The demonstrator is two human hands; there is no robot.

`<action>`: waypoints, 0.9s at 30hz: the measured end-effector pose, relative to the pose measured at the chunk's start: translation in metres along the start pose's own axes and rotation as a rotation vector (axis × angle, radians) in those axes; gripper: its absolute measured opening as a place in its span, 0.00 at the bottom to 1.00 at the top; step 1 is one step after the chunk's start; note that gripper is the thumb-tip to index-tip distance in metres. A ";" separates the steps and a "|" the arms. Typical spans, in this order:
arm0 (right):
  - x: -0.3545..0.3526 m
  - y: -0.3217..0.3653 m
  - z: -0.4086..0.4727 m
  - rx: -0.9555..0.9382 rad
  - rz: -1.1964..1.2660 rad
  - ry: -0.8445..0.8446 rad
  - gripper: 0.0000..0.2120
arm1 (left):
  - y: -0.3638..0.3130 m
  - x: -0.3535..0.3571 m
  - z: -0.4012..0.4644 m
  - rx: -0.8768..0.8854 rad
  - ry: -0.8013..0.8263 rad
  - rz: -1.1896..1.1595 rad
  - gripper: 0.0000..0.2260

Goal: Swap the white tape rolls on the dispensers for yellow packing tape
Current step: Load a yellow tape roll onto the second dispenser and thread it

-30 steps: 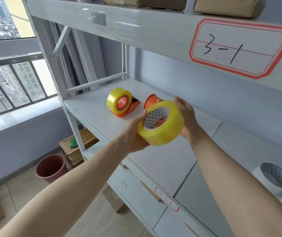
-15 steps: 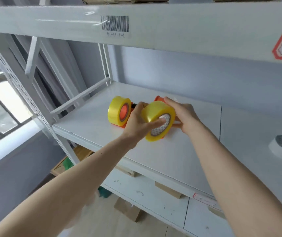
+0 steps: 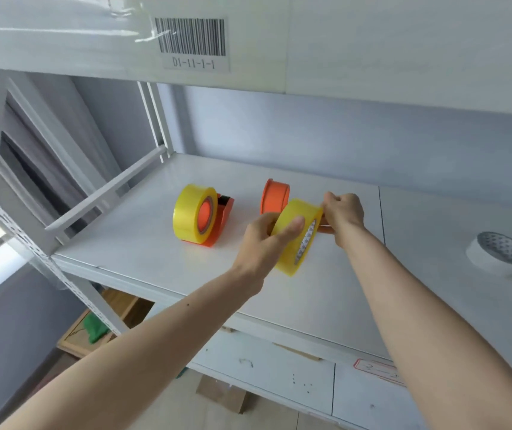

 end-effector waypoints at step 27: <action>0.042 0.026 0.008 0.106 0.493 0.168 0.17 | 0.016 -0.044 0.118 -0.180 0.198 -0.015 0.37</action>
Point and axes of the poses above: each hand's wrist, its own z-axis towards the middle knuckle, its own x-axis out of the palm, y = z × x, the point moved 1 cm from there along z, towards the middle knuckle, and after that the axes turned 8 degrees about y, right-handed, at the moved point
